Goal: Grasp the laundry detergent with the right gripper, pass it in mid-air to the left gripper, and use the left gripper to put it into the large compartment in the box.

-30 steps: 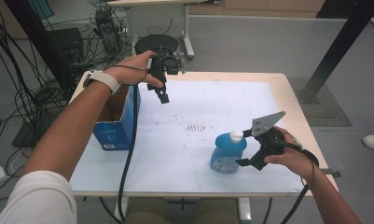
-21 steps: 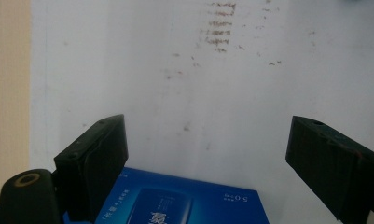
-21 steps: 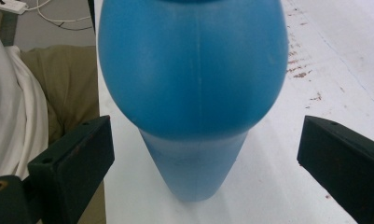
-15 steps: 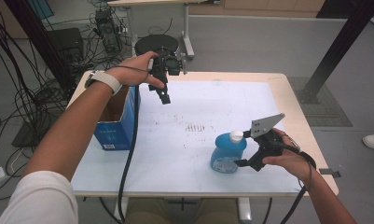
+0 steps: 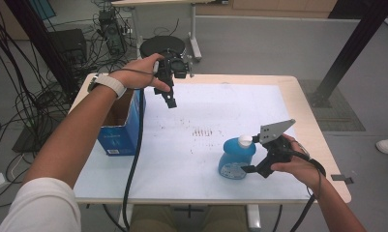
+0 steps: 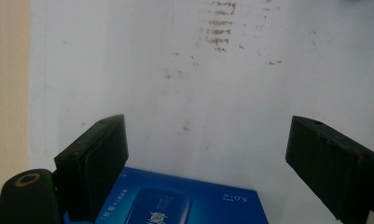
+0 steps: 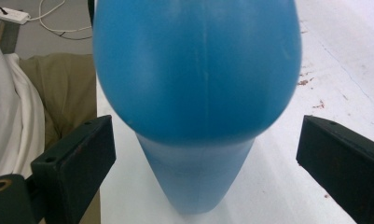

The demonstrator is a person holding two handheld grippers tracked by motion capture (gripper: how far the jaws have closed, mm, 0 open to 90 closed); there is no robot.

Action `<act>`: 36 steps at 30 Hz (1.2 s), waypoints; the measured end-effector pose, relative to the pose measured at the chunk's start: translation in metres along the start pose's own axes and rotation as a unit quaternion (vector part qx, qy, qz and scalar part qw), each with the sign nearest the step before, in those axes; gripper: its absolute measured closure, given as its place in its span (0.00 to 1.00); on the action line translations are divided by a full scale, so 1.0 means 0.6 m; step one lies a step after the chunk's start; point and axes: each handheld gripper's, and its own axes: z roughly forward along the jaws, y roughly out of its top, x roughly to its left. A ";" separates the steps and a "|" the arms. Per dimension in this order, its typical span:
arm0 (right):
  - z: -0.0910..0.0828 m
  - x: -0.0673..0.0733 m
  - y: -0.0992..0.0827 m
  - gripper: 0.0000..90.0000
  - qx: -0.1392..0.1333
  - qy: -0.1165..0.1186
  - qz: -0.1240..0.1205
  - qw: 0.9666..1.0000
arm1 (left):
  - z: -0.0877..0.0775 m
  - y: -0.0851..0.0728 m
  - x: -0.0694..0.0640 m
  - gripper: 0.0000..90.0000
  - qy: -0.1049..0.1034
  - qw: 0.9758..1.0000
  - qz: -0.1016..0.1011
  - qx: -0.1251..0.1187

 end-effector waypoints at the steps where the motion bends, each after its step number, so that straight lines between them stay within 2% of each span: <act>1: 0.000 0.000 0.000 0.05 0.000 0.000 0.000 1.000 | 0.000 0.000 0.000 0.15 -0.001 1.000 0.000 0.001; 36: -0.001 0.000 -0.001 0.05 -0.007 -0.004 0.001 1.000 | 0.000 -0.002 0.001 0.15 0.001 1.000 -0.002 0.000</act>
